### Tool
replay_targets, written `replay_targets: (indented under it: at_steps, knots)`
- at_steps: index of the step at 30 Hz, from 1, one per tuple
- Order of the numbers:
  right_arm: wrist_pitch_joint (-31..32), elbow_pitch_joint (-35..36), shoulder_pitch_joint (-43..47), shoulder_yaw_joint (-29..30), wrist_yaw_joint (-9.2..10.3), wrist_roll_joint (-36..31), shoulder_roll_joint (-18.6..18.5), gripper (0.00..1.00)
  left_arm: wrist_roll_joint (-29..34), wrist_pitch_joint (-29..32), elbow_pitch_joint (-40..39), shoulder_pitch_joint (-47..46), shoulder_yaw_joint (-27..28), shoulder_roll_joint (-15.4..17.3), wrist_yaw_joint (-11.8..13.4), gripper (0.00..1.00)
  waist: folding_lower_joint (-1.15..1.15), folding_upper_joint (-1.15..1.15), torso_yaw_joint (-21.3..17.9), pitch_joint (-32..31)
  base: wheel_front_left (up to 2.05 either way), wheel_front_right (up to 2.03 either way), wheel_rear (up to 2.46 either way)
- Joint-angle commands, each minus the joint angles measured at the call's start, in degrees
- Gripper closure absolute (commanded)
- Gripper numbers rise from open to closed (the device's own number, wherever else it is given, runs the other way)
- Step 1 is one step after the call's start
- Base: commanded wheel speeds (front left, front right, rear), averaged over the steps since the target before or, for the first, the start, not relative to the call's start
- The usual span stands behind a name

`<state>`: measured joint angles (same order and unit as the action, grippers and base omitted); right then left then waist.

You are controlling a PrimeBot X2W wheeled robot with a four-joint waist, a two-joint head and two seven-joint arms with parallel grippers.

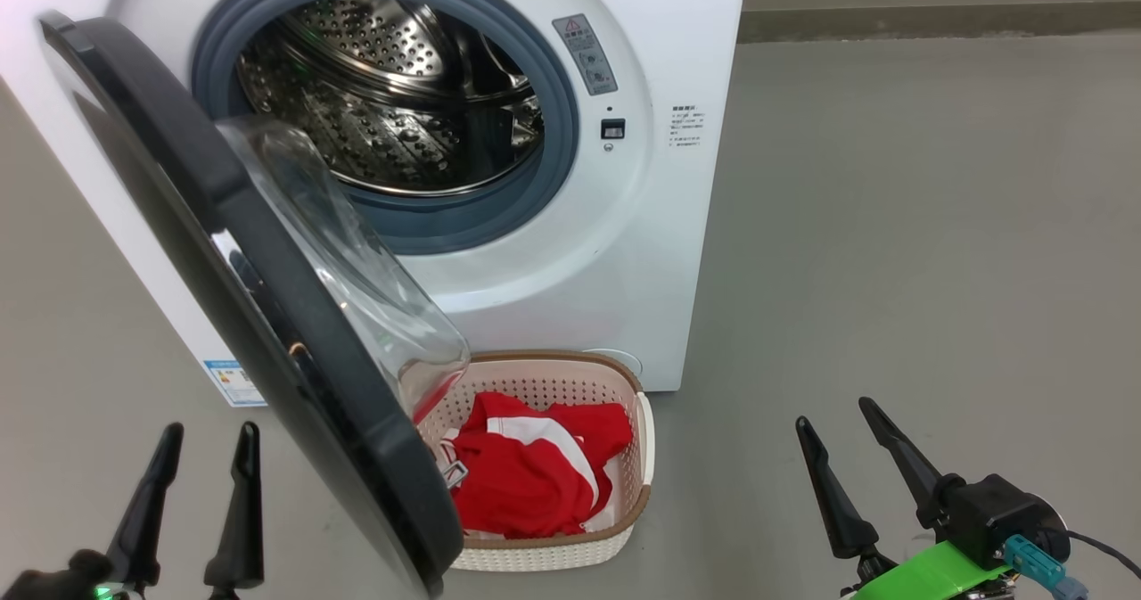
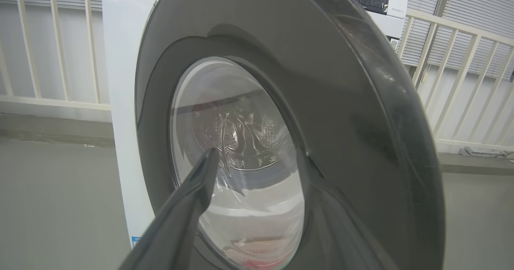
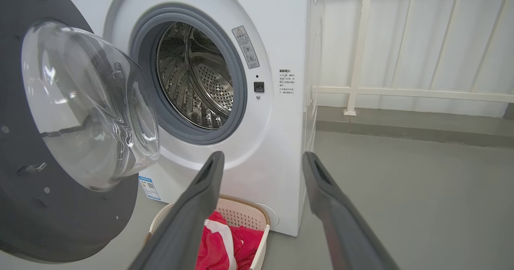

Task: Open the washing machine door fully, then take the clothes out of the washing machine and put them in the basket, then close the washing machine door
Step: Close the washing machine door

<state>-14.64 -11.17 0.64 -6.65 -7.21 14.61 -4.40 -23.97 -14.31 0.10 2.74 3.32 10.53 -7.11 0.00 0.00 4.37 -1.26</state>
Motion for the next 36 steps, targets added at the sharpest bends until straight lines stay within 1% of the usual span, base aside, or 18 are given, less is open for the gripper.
replay_targets:
  at_steps: [1, 5, 7, 13, 20, 36]
  knots:
    - [-0.4, 1.6, -2.7, -1.2, -0.28, 0.3, -0.2, 0.0, 1.4, -0.7, -1.6, -0.7, 2.4, 0.4, -0.3, 0.0, 0.0, 0.0, -0.1, 0.1, 0.0, 0.0, 0.0]
    - [-0.4, 1.5, -3.0, -1.3, -0.28, 0.3, -0.2, 0.0, 6.8, -0.7, -0.6, 0.0, 4.2, -2.2, -0.3, 0.0, 0.0, 0.0, -0.4, 0.3, 0.0, 0.0, 0.0]
    - [-0.4, 1.5, -3.0, -1.3, -0.28, 0.3, -0.2, 0.0, 9.0, -0.7, 0.0, 0.2, 4.7, -2.9, -0.3, 0.0, 0.0, 0.0, -0.4, 0.4, 0.0, 0.0, 0.0]
    - [-0.4, 1.4, -3.0, -1.4, -0.28, 0.4, -0.3, 0.0, 11.9, -0.7, 2.5, 1.7, 6.1, -4.6, -0.4, 0.0, 0.0, 0.0, -0.6, 0.2, 0.0, 0.0, 0.0]
    - [-0.4, 1.5, -2.6, -1.4, -0.28, 0.3, -0.5, 0.0, 11.9, -0.7, 2.9, 2.4, 6.5, -5.8, -0.4, 0.0, 0.0, 0.0, -0.4, -0.2, 0.0, 0.0, 0.0]
    - [-0.4, 1.6, -2.5, -1.7, -0.28, 0.5, -0.8, 0.0, 13.7, -0.7, 2.3, 2.6, 7.4, -6.4, -0.4, 0.0, 0.0, 0.0, -0.3, 0.0, 0.0, 0.0, 0.0]
